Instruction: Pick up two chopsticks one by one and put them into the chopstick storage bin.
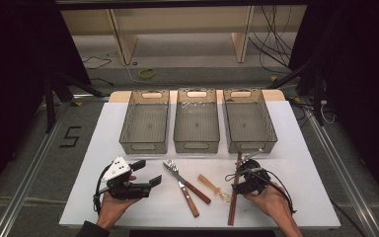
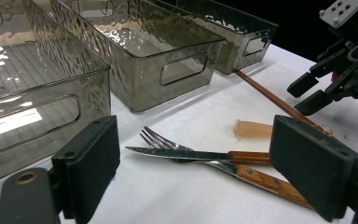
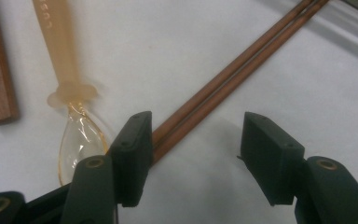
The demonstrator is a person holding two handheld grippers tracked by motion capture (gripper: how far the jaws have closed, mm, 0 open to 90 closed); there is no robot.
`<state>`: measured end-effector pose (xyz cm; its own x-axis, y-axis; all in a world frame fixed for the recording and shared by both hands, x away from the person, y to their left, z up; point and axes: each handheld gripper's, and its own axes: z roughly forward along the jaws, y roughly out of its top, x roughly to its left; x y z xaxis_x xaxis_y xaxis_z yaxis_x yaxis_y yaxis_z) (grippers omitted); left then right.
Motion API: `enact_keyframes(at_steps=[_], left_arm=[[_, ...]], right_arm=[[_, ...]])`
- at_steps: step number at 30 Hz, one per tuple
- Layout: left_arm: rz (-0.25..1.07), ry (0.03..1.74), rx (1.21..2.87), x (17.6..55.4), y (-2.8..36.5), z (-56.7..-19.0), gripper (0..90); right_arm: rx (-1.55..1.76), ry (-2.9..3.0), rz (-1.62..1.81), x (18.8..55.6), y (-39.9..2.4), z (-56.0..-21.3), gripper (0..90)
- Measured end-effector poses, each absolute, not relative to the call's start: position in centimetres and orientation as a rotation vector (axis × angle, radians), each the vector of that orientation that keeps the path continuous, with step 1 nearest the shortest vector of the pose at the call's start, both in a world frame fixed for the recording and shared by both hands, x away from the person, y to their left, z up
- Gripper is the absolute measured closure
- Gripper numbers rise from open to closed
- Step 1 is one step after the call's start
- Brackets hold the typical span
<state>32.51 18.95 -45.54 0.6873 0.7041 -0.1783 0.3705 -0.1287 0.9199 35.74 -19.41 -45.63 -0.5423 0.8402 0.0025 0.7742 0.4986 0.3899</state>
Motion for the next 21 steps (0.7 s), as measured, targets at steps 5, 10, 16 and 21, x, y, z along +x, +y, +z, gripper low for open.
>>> enact_keyframes(at_steps=[5, 10, 16, 21], left_arm=[[0.359, 0.863, 1.742, 32.52, 18.89, -45.56, 15.6], [0.357, 0.864, 1.743, 32.53, 18.92, -45.56, 15.6], [0.36, 0.86, 1.749, 32.55, 18.9, -45.58, 15.6], [0.356, 0.863, 1.747, 32.57, 18.88, -45.6, 15.6]], right_arm=[[1.411, 2.561, 0.517, 35.79, -19.37, -45.78, 48.5], [1.402, 2.575, 0.519, 35.87, -19.36, -45.82, 51.0], [1.399, 2.599, 0.47, 35.86, -19.04, -46.13, 55.7], [1.366, 2.615, 0.427, 35.83, -18.88, -46.05, 60.2]])
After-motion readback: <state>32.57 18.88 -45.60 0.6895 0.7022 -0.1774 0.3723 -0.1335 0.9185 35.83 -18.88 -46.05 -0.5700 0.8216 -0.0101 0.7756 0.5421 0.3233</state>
